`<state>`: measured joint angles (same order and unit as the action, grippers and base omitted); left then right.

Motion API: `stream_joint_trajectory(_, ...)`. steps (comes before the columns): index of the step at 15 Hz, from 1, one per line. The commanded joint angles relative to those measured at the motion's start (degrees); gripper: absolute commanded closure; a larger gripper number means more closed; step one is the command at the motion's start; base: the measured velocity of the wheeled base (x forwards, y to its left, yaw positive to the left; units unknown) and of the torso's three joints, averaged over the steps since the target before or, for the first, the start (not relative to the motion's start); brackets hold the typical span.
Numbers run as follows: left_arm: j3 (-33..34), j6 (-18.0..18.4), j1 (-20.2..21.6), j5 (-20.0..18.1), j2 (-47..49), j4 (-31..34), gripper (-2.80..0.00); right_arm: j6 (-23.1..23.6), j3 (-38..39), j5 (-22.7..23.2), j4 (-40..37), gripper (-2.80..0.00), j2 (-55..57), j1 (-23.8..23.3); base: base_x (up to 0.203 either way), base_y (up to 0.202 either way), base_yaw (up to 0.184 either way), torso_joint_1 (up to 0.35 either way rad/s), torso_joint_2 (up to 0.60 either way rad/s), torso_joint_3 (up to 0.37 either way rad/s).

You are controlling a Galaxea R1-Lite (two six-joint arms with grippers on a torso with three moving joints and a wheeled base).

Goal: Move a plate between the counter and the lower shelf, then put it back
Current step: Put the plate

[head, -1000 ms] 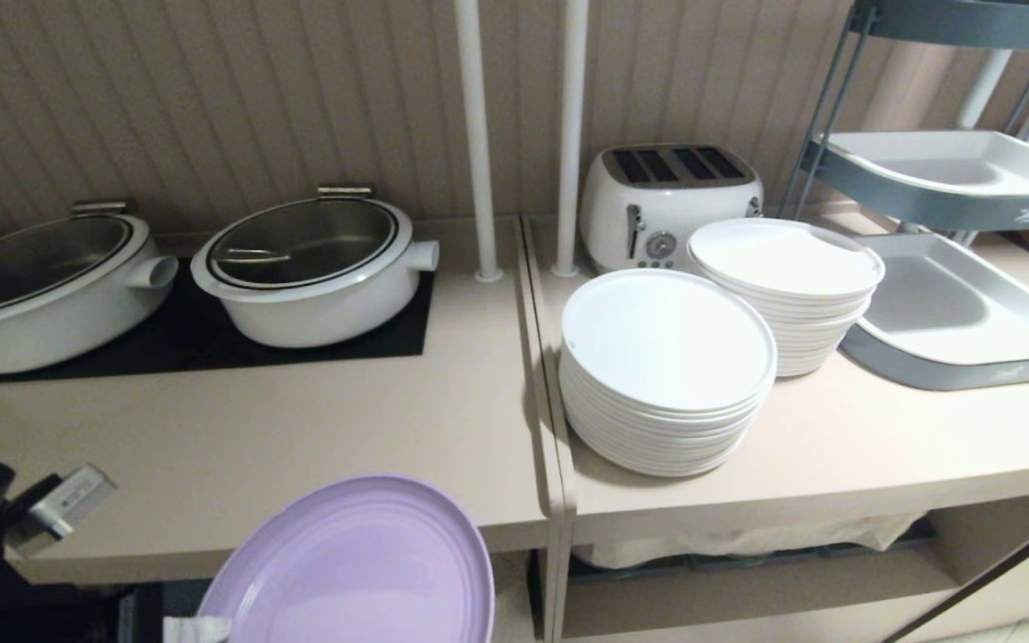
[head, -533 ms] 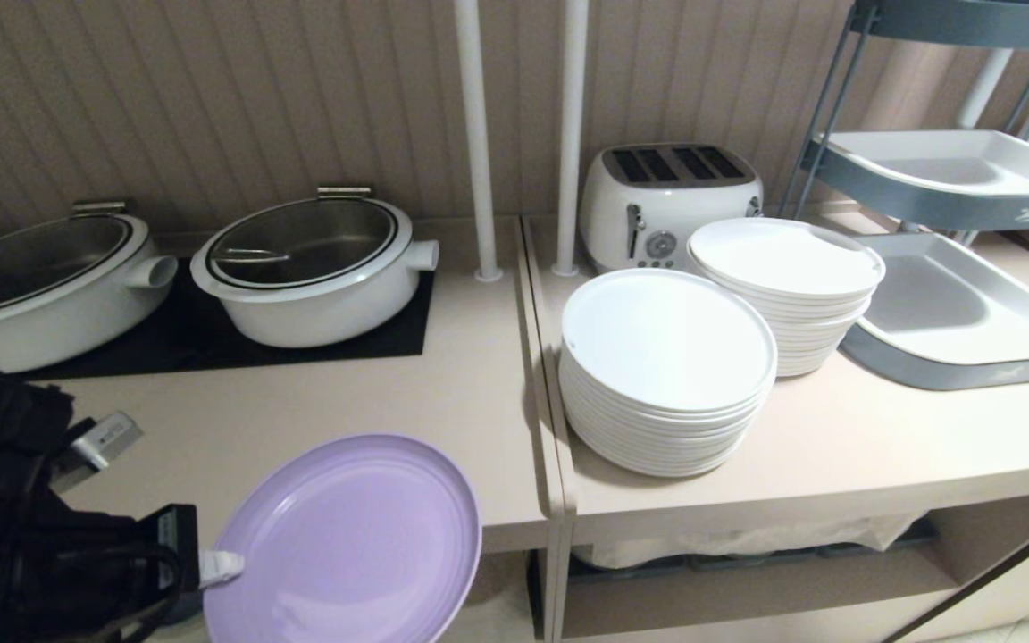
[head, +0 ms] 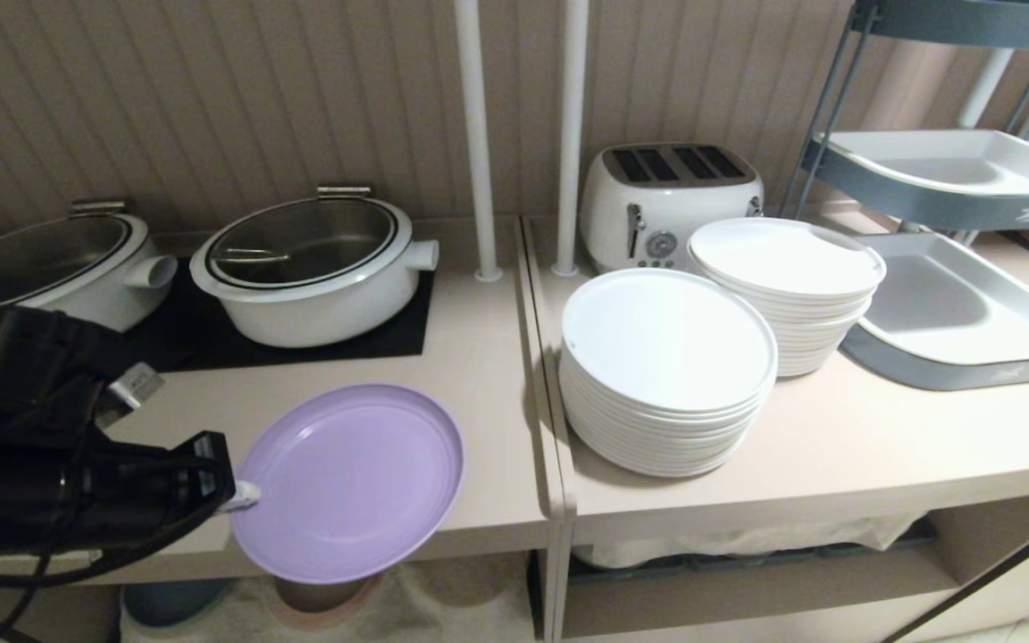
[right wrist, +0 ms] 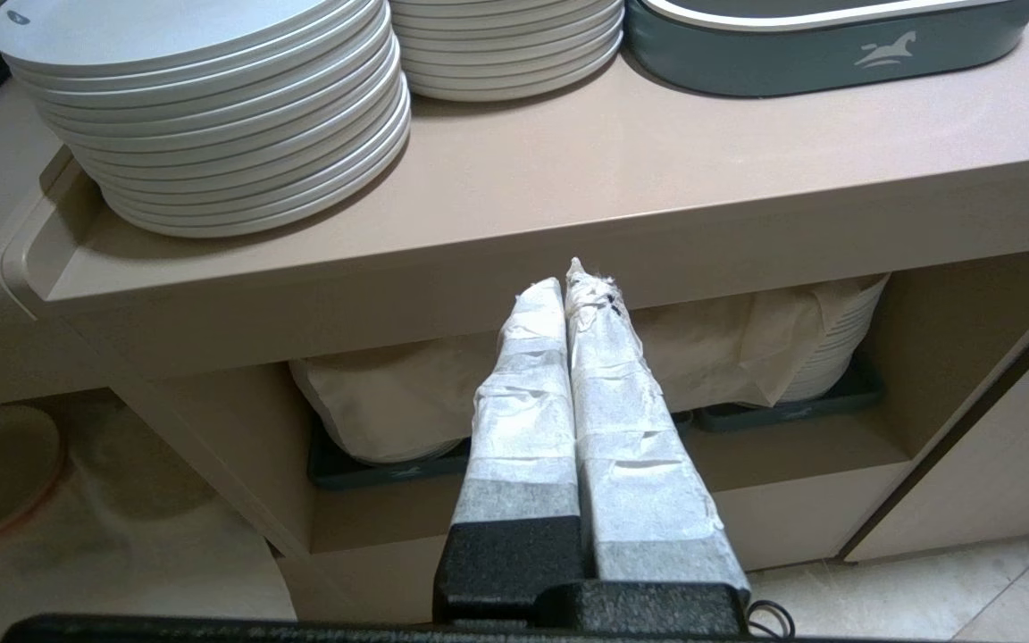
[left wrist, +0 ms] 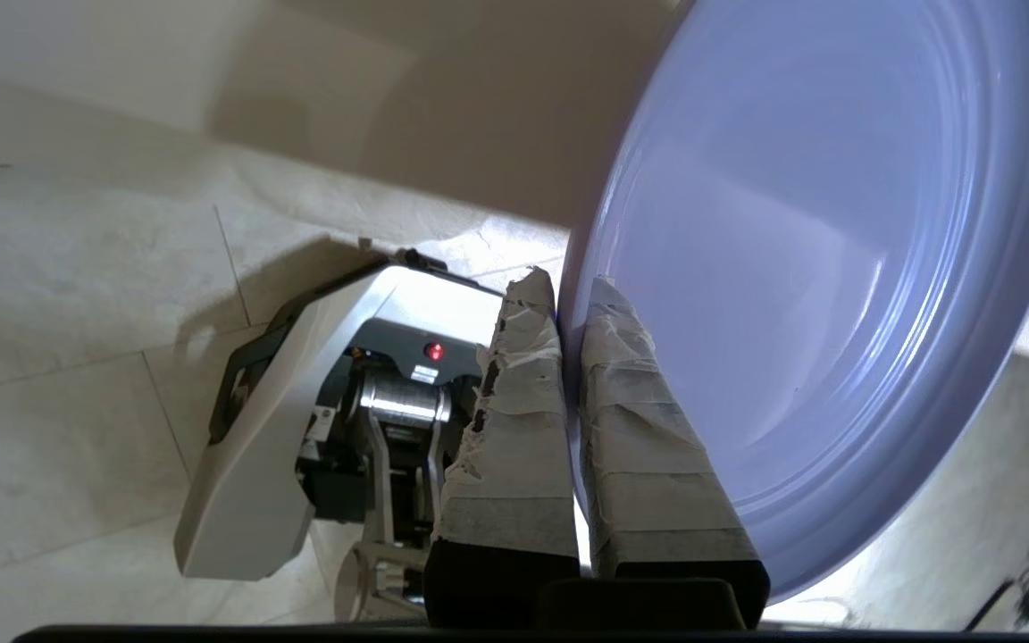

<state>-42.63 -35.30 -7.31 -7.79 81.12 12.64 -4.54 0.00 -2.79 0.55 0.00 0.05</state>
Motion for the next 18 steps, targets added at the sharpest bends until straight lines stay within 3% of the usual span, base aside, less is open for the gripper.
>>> stream_joint_trajectory(1,-0.83,-0.20,1.23,-0.03,3.13,-0.04,0.00,-0.03,-0.08,-0.02,0.03,0.00,0.00,-0.05,0.000,0.000,0.000,0.000,0.00,0.000)
stream_joint_trajectory(8,-0.87,-0.20,3.90,-0.12,9.21,-5.25,0.00,-0.03,0.00,-0.02,-0.02,0.00,0.00,0.04,0.000,0.000,0.000,0.000,0.00,0.000)
stream_joint_trajectory(18,-6.63,-0.29,6.44,-0.03,16.16,-5.87,0.00,-0.03,-0.01,-0.02,-0.02,0.00,0.00,0.04,0.000,0.000,0.000,0.000,0.00,0.000)
